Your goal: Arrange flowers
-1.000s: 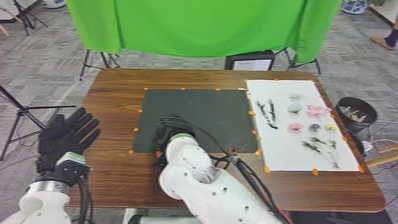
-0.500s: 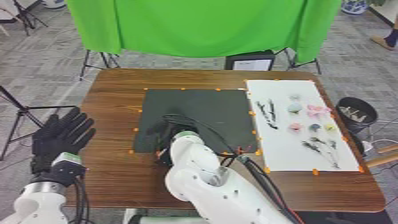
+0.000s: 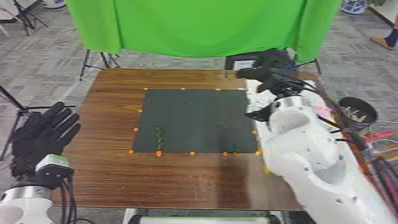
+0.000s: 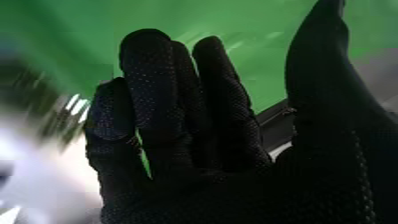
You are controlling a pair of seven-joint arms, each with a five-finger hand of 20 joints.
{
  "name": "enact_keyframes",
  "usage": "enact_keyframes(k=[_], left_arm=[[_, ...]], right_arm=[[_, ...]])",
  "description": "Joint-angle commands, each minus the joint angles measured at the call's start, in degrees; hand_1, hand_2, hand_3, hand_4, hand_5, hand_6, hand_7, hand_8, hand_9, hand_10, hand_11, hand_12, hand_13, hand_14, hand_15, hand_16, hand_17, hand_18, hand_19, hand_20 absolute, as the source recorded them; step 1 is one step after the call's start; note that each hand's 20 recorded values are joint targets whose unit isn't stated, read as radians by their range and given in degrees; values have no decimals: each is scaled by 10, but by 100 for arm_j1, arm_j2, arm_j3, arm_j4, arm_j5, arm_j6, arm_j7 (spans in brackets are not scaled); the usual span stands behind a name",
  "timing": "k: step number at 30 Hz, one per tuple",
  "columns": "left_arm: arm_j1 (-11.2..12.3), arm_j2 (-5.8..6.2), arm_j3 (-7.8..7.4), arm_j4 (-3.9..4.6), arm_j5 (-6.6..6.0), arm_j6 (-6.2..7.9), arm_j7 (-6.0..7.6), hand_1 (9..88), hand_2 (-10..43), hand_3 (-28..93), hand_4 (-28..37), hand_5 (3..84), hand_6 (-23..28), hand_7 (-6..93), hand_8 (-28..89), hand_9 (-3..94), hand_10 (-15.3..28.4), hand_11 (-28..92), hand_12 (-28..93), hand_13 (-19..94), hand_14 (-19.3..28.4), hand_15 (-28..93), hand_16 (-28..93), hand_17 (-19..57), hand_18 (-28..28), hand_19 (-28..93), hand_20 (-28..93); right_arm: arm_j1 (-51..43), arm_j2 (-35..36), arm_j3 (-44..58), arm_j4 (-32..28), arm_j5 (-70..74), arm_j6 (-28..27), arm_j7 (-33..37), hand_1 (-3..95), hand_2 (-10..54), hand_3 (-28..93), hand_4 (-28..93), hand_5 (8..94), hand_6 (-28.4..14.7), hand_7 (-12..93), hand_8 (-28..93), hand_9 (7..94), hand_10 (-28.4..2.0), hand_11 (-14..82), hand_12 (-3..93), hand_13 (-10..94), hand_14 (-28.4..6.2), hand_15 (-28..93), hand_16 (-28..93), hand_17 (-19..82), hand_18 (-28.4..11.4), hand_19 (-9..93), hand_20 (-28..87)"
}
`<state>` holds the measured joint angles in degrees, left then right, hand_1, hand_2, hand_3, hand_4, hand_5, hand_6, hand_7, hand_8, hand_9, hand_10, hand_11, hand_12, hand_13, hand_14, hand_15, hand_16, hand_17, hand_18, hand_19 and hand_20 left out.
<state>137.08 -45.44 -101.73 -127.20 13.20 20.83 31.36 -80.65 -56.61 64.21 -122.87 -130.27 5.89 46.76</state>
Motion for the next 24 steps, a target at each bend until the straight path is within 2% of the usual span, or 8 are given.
enact_keyframes(k=[1,7,11,13,16,19,22,24], left_arm=[[75,-5,-45,-81,34,-77,181,256,118,751,-278,469,109,110,-68,378,169,186,122,259,171,338,-66,-57,162,381,89],[133,-33,-97,-107,18,-64,262,256,116,752,-279,468,109,111,-68,379,169,188,122,260,171,339,-66,-57,162,380,89],[126,-68,-60,-94,18,-62,239,256,116,752,-280,468,108,110,-68,379,168,188,122,260,171,340,-65,-57,163,379,89],[96,-70,-1,-114,-148,23,360,245,129,743,-281,470,109,111,-68,379,168,188,122,261,171,339,-66,-57,163,380,89],[116,-38,-26,-113,-162,41,414,217,157,720,-282,474,110,115,-68,384,170,192,123,264,172,343,-66,-57,163,380,90],[117,-36,-28,-120,-166,40,408,202,170,708,-282,474,111,115,-68,385,171,193,123,266,173,344,-67,-57,164,380,90],[99,-78,-4,-116,-202,75,374,194,188,677,-283,474,110,117,-68,387,172,193,123,267,173,347,-68,-57,164,382,91],[96,-79,7,-110,-193,85,360,193,195,661,-283,476,110,117,-68,389,173,194,123,270,174,350,-68,-58,165,385,93]], right_arm=[[-2355,1341,2300,-465,336,-820,722,351,-95,770,-281,583,-102,161,-82,585,-214,146,173,629,-168,582,274,373,-272,888,319],[-3280,1247,3289,-666,802,-1597,1145,357,-95,762,-282,583,-116,123,-80,588,-212,143,172,641,-167,627,264,373,-276,886,329],[-3554,1222,3596,-724,1049,-1966,1092,357,-95,721,-283,588,-117,117,-78,594,-210,143,173,645,-166,640,257,377,-276,888,331],[-3583,1209,3688,-713,1117,-2347,984,353,-95,704,-283,588,-117,114,-79,584,-210,136,171,644,-165,642,254,375,-274,887,332],[-3541,1177,3795,-691,1484,-2823,1049,348,-95,676,-283,569,-123,89,-78,548,-214,111,173,619,-171,630,246,355,-280,869,339],[-3542,1067,3804,-685,1642,-3069,1093,395,-95,573,-283,569,-126,85,-76,545,-214,108,174,617,-172,633,240,350,-280,861,350],[-3559,962,3733,-608,1641,-3039,1005,510,-95,375,-282,581,-119,87,-78,568,-201,110,171,633,-164,627,234,353,-276,856,356],[-3532,899,3659,-560,1641,-3029,956,577,-95,310,-282,594,-103,103,-83,585,-190,114,167,657,-150,607,228,362,-269,856,353]])
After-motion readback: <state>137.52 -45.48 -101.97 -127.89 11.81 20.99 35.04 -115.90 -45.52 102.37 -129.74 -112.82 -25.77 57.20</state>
